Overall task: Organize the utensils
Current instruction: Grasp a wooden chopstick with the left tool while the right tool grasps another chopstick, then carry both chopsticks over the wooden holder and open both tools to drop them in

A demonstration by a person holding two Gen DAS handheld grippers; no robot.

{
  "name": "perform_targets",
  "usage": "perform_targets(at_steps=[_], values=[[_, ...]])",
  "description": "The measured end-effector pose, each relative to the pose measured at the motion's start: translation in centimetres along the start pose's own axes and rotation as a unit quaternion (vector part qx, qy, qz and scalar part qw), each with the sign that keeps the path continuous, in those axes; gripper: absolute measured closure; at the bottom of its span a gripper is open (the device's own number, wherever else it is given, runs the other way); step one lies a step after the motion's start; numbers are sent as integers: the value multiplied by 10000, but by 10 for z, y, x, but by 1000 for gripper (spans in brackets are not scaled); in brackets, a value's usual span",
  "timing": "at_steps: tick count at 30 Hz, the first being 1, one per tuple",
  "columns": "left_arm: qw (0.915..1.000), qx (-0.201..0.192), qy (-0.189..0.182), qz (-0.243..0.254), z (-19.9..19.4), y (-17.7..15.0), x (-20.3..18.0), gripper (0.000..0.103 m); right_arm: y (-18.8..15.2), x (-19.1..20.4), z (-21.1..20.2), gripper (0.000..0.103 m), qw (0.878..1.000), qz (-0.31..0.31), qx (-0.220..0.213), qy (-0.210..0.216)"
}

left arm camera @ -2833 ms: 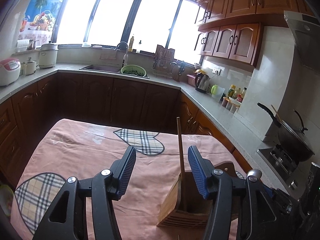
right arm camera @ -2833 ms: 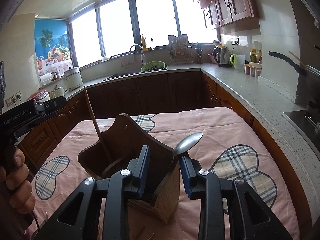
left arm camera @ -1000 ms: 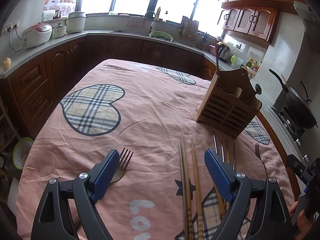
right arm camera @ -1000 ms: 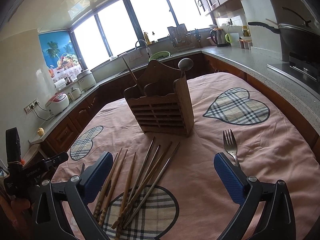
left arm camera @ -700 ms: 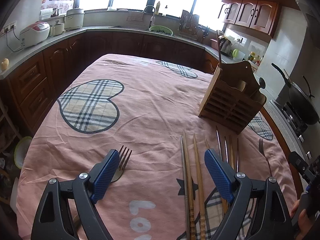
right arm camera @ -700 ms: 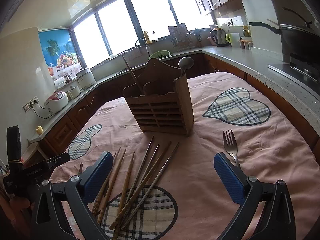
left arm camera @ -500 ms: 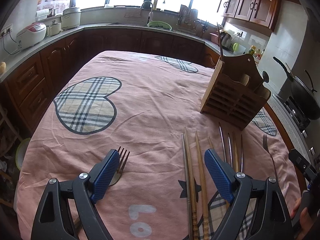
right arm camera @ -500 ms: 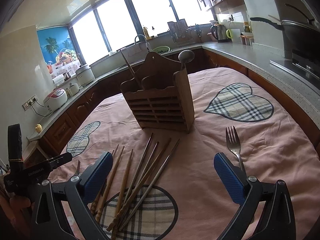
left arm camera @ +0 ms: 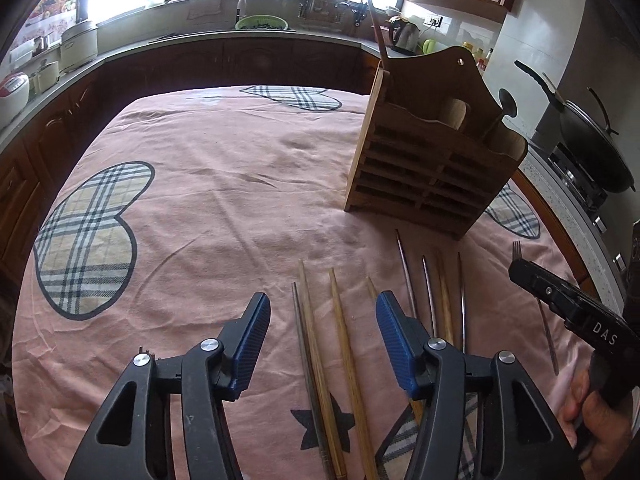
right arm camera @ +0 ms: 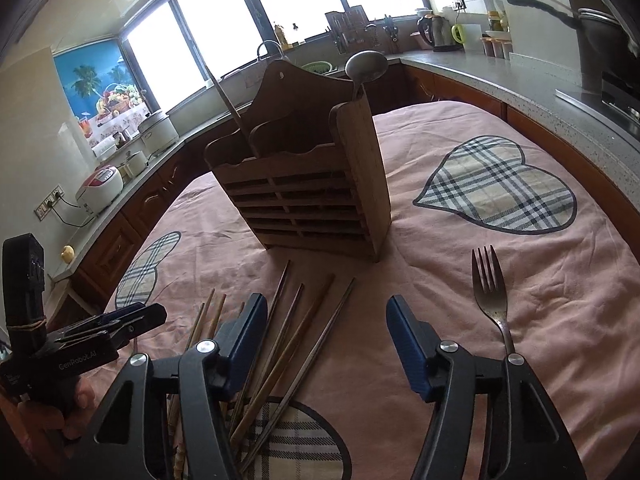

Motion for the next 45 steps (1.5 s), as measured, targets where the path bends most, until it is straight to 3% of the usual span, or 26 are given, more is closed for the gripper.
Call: perform_targets(at_steps=[5,10,14,16,18,20,23,34,45], values=[[9991,315,115,262,33,8,-8,60,3,-9,28,65,9994,130,317,-54],[9966,659,217,434,66,12,-18,67,3,-13,54,70,9979,119,622,-94],[9951,641,310,692,77,13,-28,70,-3,-13,72,74,9959,70,892,-101],[9943,770,252,689,84,11,-30,85,-2,-9,75,74,9962,-81,841,-197],[9938,737,311,777,86,9,-33,93,0,-8,78,78,9961,-121,841,-253],[9937,709,299,809,85,8,-35,96,0,-8,80,92,9953,-231,845,-411],[9950,723,160,676,84,8,-32,97,1,-8,81,94,9953,-243,847,-405],[9986,289,-436,64,23,14,-11,98,9,-10,35,98,9991,14,423,72],[9970,-398,-662,-15,-72,4,-2,99,32,16,-34,99,9992,-152,-294,216]])
Point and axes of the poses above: each gripper's, at about its wrist camera, not at the fingertips, and z roughly the way its jaws point, x to its left, y to its top, the point moved 3 cm from there along z, roughly the way its jaws point, and after that the axes turned 7 degrees about -z, right-handed, at the moved point
